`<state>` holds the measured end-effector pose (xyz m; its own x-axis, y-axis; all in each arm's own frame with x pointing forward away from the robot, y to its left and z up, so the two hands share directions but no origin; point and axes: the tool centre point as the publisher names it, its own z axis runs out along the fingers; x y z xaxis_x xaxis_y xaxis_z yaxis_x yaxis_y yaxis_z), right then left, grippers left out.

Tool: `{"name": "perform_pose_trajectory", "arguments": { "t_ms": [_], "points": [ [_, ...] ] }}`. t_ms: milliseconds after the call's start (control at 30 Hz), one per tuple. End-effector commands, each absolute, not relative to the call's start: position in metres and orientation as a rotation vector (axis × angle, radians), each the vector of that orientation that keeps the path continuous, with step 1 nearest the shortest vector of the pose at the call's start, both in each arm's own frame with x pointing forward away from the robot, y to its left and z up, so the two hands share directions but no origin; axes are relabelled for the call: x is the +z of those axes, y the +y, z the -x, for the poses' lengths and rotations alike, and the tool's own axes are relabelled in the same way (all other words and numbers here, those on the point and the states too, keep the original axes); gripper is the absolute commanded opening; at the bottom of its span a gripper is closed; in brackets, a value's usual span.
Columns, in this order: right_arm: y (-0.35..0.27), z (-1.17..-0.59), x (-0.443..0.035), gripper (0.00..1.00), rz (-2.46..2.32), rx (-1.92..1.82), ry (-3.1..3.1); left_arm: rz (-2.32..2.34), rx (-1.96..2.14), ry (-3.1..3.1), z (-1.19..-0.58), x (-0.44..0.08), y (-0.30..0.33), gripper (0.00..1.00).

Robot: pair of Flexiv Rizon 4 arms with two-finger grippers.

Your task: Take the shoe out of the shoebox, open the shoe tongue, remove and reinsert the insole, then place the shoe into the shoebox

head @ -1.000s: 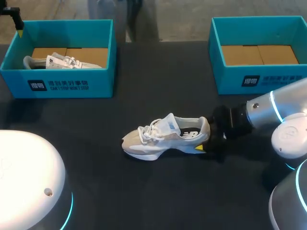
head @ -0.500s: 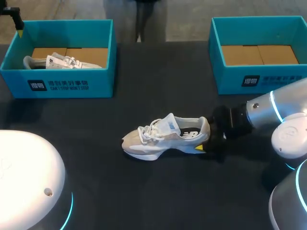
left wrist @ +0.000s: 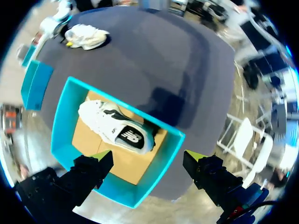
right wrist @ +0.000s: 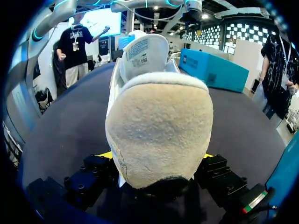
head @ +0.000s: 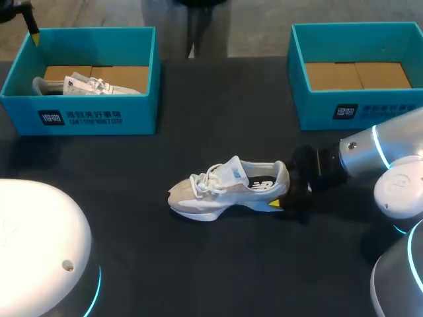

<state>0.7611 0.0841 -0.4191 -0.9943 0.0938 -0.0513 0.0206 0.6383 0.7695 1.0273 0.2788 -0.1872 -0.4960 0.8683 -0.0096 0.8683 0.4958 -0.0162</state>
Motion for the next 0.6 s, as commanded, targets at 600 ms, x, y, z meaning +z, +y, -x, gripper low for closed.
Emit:
{"name": "perform_pose_trajectory", "arguments": {
  "t_ms": [600],
  "points": [
    [0.085,-0.762,-0.419,0.00,-0.097,1.295,2.765,-0.494,0.182,3.055,-0.953,-0.181,0.170,1.00]
  ]
}}
